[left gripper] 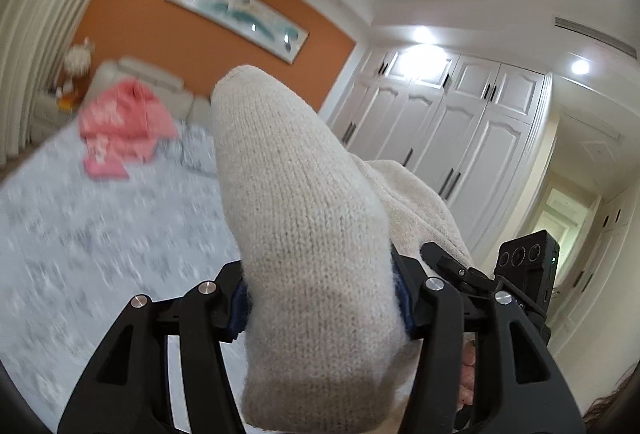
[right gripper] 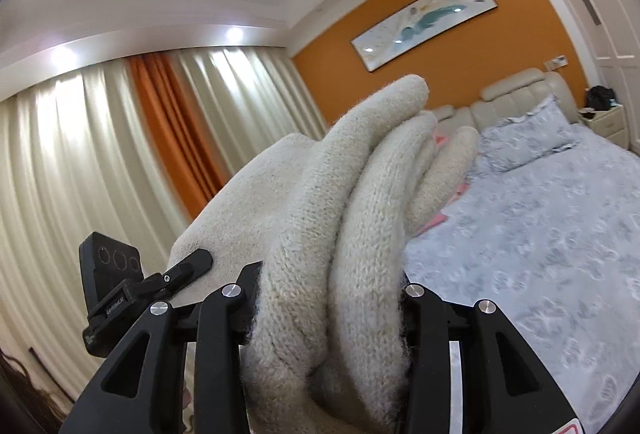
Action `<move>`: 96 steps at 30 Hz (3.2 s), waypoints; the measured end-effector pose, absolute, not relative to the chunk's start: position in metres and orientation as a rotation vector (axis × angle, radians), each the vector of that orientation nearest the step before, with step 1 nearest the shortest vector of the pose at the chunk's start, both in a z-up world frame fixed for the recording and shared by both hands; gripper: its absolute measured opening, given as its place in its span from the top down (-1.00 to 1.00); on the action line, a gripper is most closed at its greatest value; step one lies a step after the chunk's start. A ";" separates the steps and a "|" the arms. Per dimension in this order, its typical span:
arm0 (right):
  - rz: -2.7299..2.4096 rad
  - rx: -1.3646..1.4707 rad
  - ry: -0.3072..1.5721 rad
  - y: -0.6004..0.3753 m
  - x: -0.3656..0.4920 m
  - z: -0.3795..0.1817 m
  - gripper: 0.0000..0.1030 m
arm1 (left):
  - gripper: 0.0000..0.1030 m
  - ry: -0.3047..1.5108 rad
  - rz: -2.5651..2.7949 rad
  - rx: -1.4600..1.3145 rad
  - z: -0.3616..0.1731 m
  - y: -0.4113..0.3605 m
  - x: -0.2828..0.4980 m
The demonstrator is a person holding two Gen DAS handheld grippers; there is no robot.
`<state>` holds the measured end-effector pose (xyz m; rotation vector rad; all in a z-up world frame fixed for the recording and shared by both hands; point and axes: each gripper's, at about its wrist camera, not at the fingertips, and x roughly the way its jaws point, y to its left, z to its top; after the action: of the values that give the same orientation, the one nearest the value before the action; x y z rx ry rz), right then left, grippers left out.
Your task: Fold small clothes
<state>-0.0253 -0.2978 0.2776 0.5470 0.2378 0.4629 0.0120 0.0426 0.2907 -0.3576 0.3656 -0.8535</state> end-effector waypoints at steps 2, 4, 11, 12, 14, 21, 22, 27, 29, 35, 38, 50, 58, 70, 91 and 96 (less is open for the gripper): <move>0.497 0.570 0.255 -0.283 -0.005 0.276 0.24 | -0.07 0.328 -0.832 -0.336 0.299 0.058 0.017; 0.522 0.590 0.282 -0.271 0.013 0.266 0.24 | -0.10 0.312 -0.799 -0.328 0.299 0.073 0.025; 0.512 0.675 0.492 -0.223 0.100 0.161 0.23 | -0.13 0.428 -0.702 -0.375 0.235 0.127 0.088; 0.501 0.688 0.530 -0.215 0.109 0.141 0.23 | -0.13 0.466 -0.686 -0.385 0.214 0.133 0.102; 0.461 0.699 0.629 -0.204 0.127 0.090 0.23 | -0.13 0.524 -0.651 -0.395 0.176 0.139 0.120; 0.324 0.752 0.938 -0.188 0.150 -0.077 0.22 | -0.13 0.768 -0.512 -0.429 0.003 0.145 0.166; 0.303 0.748 0.993 -0.184 0.150 -0.100 0.20 | -0.13 0.797 -0.493 -0.431 -0.021 0.149 0.167; 0.238 0.726 1.196 -0.187 0.123 -0.175 -0.15 | -0.07 0.941 -0.329 -0.354 -0.129 0.152 0.158; 0.212 0.719 1.155 -0.200 0.107 -0.164 -0.24 | -0.18 0.974 -0.277 -0.378 -0.152 0.165 0.145; 0.184 0.857 1.074 -0.228 0.121 -0.144 -0.69 | -0.51 0.919 -0.274 -0.529 -0.129 0.205 0.113; 0.206 0.917 1.165 -0.214 0.151 -0.171 -0.68 | -0.84 0.971 -0.305 -0.536 -0.126 0.197 0.124; 0.351 0.688 0.949 -0.168 0.175 -0.082 0.29 | 0.10 0.977 -0.397 -0.576 -0.094 0.167 0.160; 0.168 0.731 1.120 -0.195 0.184 -0.150 -0.06 | -0.06 1.080 -0.220 -0.466 -0.137 0.170 0.179; 0.296 0.378 1.169 -0.133 0.134 -0.139 0.69 | -0.43 0.936 -0.231 -0.409 -0.109 0.158 0.108; 0.196 0.329 1.119 -0.143 0.096 -0.089 0.75 | -0.32 1.023 -0.137 -0.129 -0.098 0.126 0.091; 0.107 0.332 1.053 -0.162 0.069 -0.059 -0.02 | -0.45 0.944 -0.140 0.020 -0.063 0.102 0.069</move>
<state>0.0688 -0.1624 -0.0588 0.3325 1.0533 0.1072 0.0689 0.1018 -0.0632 0.0203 0.9435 -0.1401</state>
